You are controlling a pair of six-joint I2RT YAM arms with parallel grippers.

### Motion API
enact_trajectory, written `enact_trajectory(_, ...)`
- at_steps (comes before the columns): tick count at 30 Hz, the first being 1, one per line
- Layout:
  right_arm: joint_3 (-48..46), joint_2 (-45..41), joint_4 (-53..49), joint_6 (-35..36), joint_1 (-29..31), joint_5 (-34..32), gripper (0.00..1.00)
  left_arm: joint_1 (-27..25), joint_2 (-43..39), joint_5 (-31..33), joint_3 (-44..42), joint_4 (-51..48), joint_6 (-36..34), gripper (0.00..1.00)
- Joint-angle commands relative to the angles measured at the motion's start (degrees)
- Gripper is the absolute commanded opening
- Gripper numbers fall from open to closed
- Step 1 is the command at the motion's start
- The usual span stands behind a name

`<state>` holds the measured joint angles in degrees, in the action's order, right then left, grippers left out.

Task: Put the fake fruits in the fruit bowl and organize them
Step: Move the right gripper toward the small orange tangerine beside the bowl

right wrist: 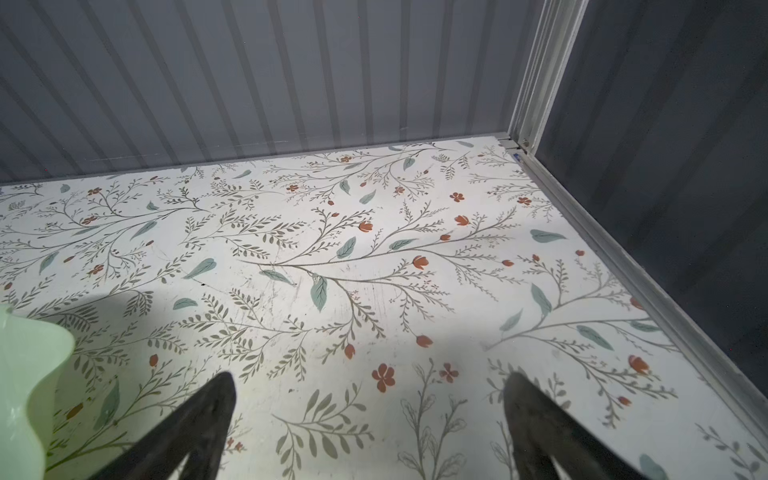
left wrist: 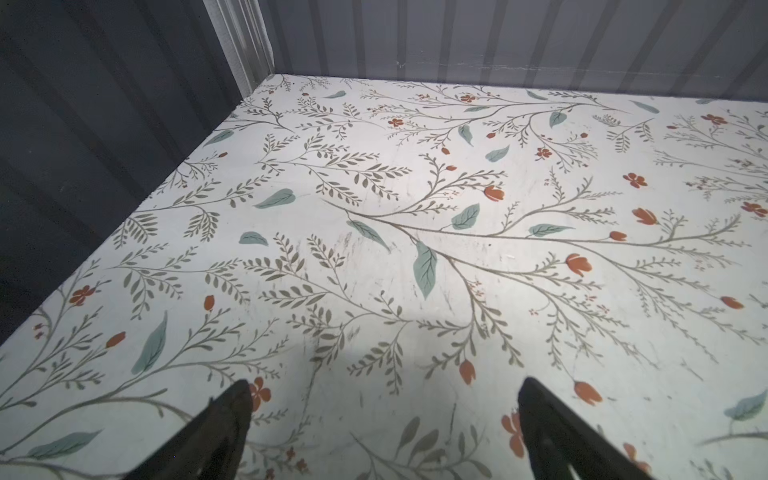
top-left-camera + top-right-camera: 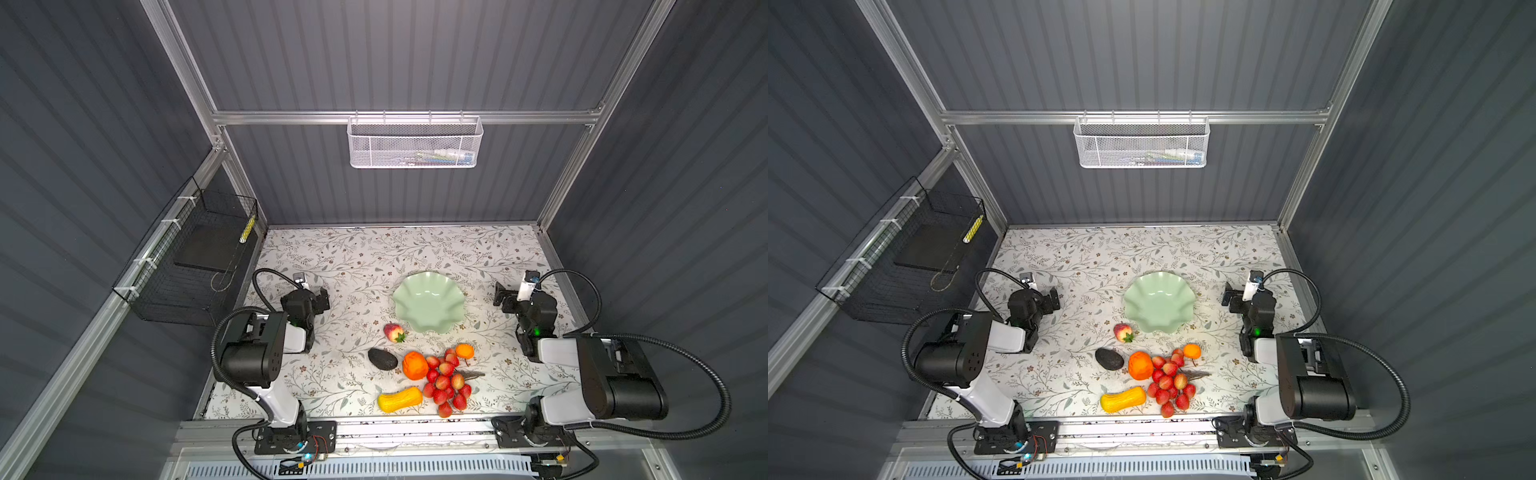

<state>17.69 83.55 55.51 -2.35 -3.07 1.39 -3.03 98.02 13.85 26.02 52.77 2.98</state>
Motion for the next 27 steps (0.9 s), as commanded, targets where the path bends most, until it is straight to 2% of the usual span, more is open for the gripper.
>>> enact_trajectory(1, 0.52, -0.11, 0.78, 0.68, 0.08, -0.03, 0.99, 0.02, 0.06, 0.21, -0.27, 1.54, -1.24, 1.00)
enact_trajectory(27, 1.16, -0.05, -0.33, -0.11, -0.45, -0.06, 0.99, 0.04, -0.10, -0.20, -0.73, 2.21, -1.31, 1.00)
